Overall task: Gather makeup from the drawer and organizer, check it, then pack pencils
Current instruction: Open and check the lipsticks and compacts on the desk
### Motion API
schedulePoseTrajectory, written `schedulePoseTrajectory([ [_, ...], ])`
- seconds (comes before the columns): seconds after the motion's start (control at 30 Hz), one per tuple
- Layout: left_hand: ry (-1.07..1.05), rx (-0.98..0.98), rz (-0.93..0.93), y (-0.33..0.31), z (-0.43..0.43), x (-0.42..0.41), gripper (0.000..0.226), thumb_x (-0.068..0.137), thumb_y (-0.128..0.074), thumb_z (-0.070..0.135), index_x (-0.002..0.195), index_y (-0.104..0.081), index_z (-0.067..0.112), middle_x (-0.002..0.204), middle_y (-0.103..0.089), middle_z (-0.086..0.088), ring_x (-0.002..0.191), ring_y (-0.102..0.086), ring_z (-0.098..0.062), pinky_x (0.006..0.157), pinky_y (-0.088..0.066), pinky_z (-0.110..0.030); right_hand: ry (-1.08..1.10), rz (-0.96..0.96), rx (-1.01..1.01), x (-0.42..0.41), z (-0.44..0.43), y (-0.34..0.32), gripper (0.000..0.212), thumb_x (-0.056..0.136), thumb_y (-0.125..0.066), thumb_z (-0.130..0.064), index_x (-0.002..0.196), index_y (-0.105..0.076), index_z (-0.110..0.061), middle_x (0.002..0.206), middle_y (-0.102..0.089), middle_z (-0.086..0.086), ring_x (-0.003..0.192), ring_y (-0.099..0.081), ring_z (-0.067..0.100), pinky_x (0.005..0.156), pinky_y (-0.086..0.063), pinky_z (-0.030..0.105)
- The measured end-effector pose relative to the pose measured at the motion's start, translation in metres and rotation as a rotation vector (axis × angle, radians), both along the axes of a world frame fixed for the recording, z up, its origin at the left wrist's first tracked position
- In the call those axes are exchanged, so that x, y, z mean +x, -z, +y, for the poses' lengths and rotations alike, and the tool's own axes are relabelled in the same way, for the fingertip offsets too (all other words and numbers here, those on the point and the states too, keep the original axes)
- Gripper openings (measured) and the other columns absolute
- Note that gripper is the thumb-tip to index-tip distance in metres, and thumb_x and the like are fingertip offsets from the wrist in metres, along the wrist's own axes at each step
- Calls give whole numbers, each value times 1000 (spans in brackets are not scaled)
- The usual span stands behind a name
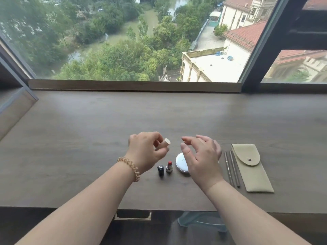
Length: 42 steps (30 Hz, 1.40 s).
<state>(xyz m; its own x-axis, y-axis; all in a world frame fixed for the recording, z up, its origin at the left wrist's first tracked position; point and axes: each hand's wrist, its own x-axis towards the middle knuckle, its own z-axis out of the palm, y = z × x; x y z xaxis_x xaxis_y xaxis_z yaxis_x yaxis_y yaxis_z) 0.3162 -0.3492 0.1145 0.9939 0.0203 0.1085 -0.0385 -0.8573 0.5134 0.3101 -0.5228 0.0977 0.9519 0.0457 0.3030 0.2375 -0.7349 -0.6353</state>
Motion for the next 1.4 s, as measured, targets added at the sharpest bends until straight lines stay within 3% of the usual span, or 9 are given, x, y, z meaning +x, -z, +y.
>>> schedulePoseTrajectory([
  [0.17, 49, 143, -247, -35, -6, -18, 35, 71, -44, 57, 68, -62, 28, 63, -57, 14, 73, -56, -11, 70, -17, -30, -102, 33, -157, 3, 22, -35, 64, 77, -15, -69, 75, -64, -27, 80, -60, -17, 121, -37, 9, 105, 6, 34],
  [0.43, 64, -12, -368, -65, 3, -35, 34, 72, -49, 63, 80, -67, 34, 61, -50, 27, 66, -47, 6, 76, -22, -27, -61, 93, 48, 6, 22, -66, 57, 83, -20, -52, 67, -64, -20, 61, -55, -8, 91, -54, 15, 111, -10, 48],
  [0.6, 214, 45, -368, -77, 1, -38, 36, 79, -51, 59, 70, -65, 28, 48, -44, 18, 50, -41, 1, 70, -28, -27, -200, 242, 98, 2, 19, -93, 63, 97, -28, -51, 42, -59, -46, 47, -57, -8, 63, -54, -2, 98, -24, 39],
  [0.73, 240, -400, -52, -92, -9, -42, 27, 82, -64, 45, 66, -65, 23, 45, -51, 15, 45, -43, -2, 52, -33, -16, -185, 121, 311, -8, 18, -96, 60, 95, -35, -43, 39, -56, -33, 38, -51, -14, 52, -49, 1, 80, -35, 40],
  [0.9, 192, -874, 235, -87, -19, -52, 32, 82, -55, 43, 69, -73, 19, 58, -58, 4, 50, -42, -9, 55, -38, -19, -155, -316, 46, -11, 8, -87, 50, 90, -33, -45, 53, -54, -17, 55, -47, -9, 78, -52, 13, 88, -26, 34],
  [1.1, 150, -622, 166, -90, -15, -45, 33, 84, -58, 41, 75, -69, 12, 58, -50, 0, 55, -42, -9, 52, -36, -17, -347, 97, -43, -4, -11, -88, 64, 82, -18, -71, 82, -68, -30, 71, -64, -12, 82, -56, 1, 106, -20, 40],
  [1.2, 147, -544, 161, -86, -9, -42, 31, 81, -59, 48, 72, -66, 20, 55, -45, 7, 53, -38, -11, 53, -33, -24, -419, 236, 212, -6, -19, -87, 19, 83, -59, -48, 90, -63, -31, 91, -66, -12, 96, -58, 5, 95, -41, 33],
  [1.33, 178, -232, 62, -80, -8, -39, 25, 82, -61, 50, 74, -63, 26, 55, -52, 11, 57, -46, -8, 59, -37, -25, -424, 399, 337, -8, -23, -93, 40, 90, -47, -54, 74, -66, -23, 76, -67, -2, 73, -60, 8, 73, -43, 27],
  [1.4, 190, -151, 21, -80, -12, -39, 28, 84, -60, 49, 78, -64, 22, 57, -53, 10, 60, -48, -10, 64, -35, -28, -424, 407, 326, -7, -26, -93, 22, 89, -60, -36, 73, -65, -22, 70, -63, -1, 65, -55, 10, 67, -42, 28],
])
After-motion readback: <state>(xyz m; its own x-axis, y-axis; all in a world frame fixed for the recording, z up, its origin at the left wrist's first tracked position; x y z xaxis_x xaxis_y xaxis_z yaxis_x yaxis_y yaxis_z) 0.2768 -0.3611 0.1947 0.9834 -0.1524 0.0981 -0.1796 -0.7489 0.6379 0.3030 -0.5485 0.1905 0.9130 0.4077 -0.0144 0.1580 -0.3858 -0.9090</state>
